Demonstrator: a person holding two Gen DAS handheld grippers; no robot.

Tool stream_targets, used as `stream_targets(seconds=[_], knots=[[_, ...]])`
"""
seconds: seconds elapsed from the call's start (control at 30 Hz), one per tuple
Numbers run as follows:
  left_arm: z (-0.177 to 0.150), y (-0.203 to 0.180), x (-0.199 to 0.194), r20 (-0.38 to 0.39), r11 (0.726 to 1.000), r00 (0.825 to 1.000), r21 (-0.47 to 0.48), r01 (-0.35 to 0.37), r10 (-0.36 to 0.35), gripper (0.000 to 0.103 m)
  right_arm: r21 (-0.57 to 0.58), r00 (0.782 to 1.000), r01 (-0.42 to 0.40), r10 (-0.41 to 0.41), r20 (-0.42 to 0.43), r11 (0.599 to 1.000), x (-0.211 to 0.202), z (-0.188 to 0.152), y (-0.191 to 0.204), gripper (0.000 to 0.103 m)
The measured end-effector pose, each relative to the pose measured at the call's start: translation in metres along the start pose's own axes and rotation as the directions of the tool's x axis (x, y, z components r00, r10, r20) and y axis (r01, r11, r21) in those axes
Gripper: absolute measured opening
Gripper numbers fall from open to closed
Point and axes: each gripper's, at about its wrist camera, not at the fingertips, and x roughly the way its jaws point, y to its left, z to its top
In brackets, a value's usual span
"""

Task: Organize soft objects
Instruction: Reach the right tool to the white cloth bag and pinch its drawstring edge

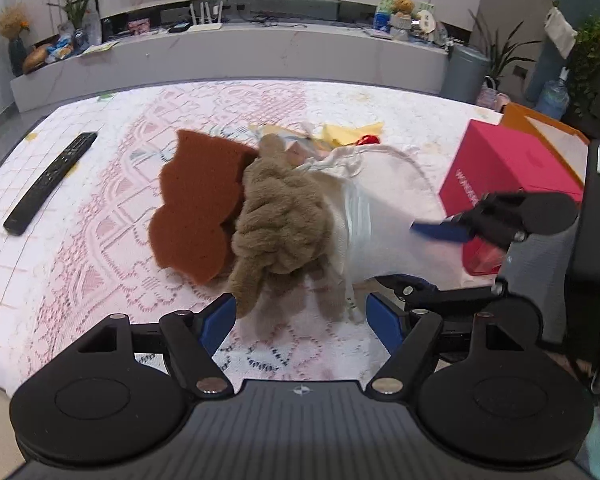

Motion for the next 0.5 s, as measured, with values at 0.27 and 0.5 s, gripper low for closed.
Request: stream_targets(seconds=[0.27, 0.5], knots=[[0.002, -0.019, -0.002, 0.011, 0.995, 0.998, 0.075, 0.061, -0.062, 0.076, 0.139, 1.000, 0.015, -0.012, -0.017, 0.990, -0.030, -0.011, -0.003, 0.000], [0.015, -0.040, 0.021, -0.019, 0.995, 0.999, 0.097, 0.037, -0.036, 0.082, 0.423, 0.997, 0.072, -0.056, -0.049, 0.904, -0.067, -0.047, -0.034, 0.000]])
